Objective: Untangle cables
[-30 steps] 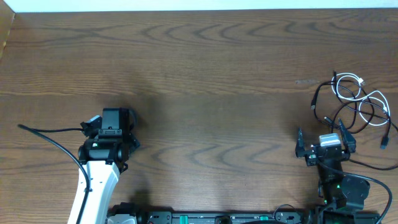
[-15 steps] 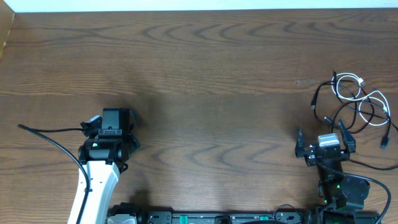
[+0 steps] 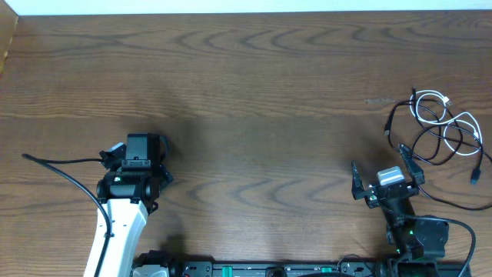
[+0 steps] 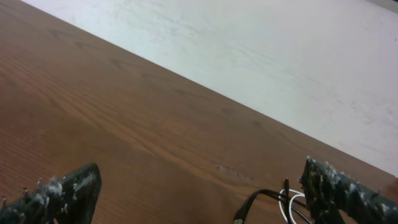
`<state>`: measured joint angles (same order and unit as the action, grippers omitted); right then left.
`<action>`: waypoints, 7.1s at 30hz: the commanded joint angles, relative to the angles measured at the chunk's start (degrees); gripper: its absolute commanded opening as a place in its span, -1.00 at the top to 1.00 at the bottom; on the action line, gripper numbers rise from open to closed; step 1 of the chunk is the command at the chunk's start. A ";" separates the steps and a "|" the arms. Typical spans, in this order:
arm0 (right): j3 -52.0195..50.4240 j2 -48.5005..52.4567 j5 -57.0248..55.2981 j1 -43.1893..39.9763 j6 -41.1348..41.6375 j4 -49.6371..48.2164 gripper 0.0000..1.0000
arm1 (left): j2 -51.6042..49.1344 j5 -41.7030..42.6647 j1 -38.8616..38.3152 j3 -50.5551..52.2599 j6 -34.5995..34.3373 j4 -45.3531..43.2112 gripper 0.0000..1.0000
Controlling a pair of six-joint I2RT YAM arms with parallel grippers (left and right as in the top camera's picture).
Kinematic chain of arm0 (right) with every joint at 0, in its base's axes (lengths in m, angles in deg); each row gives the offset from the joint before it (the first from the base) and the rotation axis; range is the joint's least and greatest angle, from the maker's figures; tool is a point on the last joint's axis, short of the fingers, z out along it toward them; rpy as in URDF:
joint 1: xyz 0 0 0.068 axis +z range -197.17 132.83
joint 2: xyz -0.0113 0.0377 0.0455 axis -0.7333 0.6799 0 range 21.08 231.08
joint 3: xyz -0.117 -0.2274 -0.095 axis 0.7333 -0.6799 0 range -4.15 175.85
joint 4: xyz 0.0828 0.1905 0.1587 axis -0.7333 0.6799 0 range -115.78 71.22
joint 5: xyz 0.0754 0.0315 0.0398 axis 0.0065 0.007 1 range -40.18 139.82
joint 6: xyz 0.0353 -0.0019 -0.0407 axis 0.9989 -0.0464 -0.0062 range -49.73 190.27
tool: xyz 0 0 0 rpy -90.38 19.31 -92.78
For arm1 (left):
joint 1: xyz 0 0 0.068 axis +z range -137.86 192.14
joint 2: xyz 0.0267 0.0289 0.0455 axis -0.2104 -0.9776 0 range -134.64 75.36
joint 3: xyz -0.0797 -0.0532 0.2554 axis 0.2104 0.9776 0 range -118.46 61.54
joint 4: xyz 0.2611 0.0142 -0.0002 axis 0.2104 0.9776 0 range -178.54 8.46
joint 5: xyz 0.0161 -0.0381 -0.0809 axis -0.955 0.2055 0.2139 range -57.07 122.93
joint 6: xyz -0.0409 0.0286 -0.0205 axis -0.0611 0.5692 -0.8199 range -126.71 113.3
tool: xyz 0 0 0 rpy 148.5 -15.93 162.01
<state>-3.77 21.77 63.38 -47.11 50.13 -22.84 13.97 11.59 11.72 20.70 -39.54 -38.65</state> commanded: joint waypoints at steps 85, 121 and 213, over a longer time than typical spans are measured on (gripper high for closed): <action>-0.07 -0.37 -11.54 -12.28 18.40 1.14 -0.99 | 14.84 -1.16 0.15 -0.31 -0.48 0.20 -0.96; -0.07 -0.37 -11.54 -12.39 18.40 1.16 -0.98 | 44.96 -1.16 0.15 5.68 -0.48 0.22 -0.96; -0.09 -0.39 -11.54 -12.44 18.40 1.11 -0.99 | 61.26 -1.20 -0.90 40.61 -0.48 -47.52 -0.96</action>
<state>-3.77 21.77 52.35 -59.68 67.81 -21.90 75.04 11.15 10.95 60.33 -39.94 -88.44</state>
